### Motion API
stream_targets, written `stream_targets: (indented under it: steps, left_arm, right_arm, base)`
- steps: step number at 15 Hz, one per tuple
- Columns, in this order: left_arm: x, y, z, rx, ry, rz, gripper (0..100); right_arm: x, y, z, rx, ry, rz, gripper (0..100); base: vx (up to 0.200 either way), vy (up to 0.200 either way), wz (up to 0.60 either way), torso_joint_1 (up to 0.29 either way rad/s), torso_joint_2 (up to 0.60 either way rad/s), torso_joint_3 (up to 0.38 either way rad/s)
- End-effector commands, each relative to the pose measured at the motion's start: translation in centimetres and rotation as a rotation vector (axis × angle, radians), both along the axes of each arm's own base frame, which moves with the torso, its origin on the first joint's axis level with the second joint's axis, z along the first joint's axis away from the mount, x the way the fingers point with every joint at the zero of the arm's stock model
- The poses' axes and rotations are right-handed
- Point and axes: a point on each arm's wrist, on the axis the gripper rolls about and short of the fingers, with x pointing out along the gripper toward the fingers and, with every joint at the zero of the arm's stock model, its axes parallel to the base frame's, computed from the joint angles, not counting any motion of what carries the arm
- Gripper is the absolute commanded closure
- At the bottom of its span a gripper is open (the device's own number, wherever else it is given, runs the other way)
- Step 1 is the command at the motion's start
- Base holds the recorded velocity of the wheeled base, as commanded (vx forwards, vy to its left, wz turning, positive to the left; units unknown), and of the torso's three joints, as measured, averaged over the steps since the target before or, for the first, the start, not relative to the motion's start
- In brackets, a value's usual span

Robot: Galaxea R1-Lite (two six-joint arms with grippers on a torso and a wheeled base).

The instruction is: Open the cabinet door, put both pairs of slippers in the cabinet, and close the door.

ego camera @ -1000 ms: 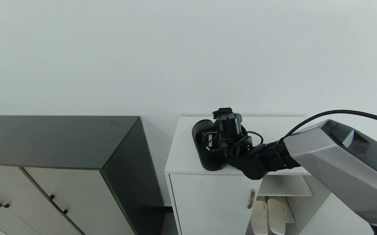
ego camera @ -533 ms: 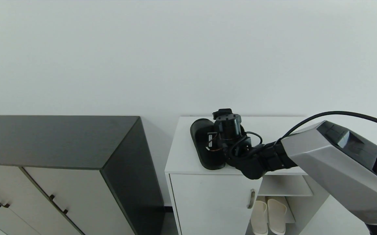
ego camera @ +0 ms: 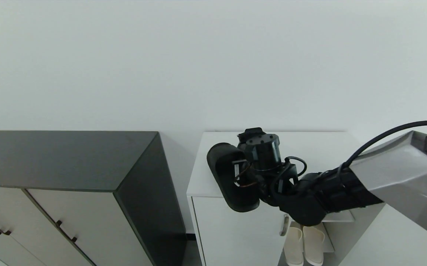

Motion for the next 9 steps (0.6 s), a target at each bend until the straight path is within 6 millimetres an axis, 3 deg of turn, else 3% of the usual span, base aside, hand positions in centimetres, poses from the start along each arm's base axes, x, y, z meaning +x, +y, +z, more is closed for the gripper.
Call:
stream_targets:
  steps: [1,7,9]
  left_arm:
    - [0.0,0.0,0.0,0.000,0.000,0.000,100]
    - [0.0,0.0,0.0,0.002,0.000,0.000,100]
    - [0.0,0.0,0.0,0.002,0.000,0.000,100]
  right_arm:
    - [-3.5,-2.0,2.2,0.026,-0.017,0.052,100]
    - [-9.7,-7.6,3.5,0.012,0.009,0.101,100]
    - [-11.0,-8.1,3.4,0.002,0.023,0.150,100]
  base:
    - [0.000,0.000,0.00,0.000,0.00,0.000]
    - [0.000,0.000,0.00,0.000,0.00,0.000]
    - [0.000,0.000,0.00,0.000,0.00,0.000]
